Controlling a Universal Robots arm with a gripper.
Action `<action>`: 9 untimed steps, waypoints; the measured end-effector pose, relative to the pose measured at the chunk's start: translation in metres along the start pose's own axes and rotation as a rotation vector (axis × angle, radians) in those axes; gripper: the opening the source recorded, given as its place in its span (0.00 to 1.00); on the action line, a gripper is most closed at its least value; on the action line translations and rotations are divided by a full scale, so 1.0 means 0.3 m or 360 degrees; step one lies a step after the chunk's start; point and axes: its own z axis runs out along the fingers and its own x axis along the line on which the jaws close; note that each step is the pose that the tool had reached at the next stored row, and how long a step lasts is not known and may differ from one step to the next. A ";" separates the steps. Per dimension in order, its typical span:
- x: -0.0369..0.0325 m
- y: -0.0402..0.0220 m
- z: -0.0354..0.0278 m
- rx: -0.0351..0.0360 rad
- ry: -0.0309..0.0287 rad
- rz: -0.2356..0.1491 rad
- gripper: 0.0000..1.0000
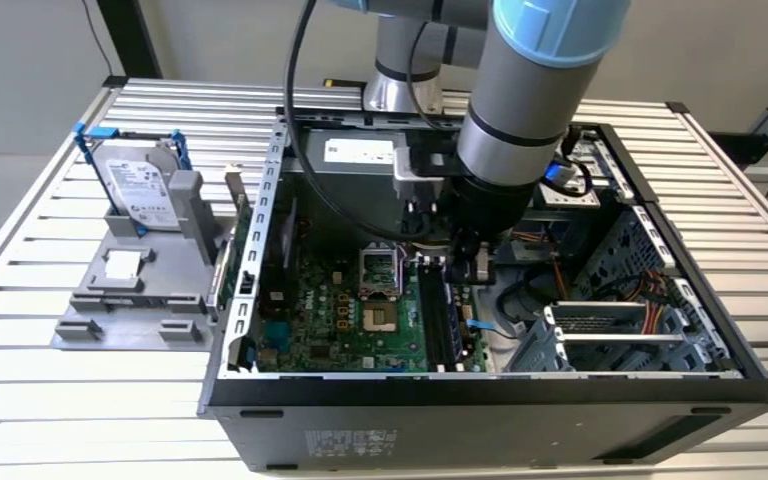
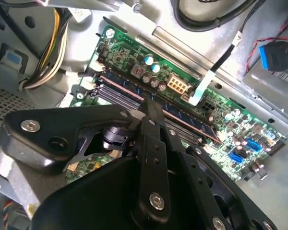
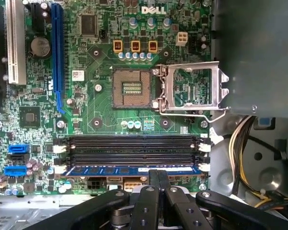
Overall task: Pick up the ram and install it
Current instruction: 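Press down the ram until it locks into place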
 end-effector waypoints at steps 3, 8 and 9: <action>0.013 -0.015 -0.001 -0.0002 -0.00005 0.0000 0.00; 0.051 -0.023 -0.002 -0.0002 -0.00008 0.0000 0.00; 0.054 -0.022 -0.001 -0.0002 -0.00007 0.0000 0.00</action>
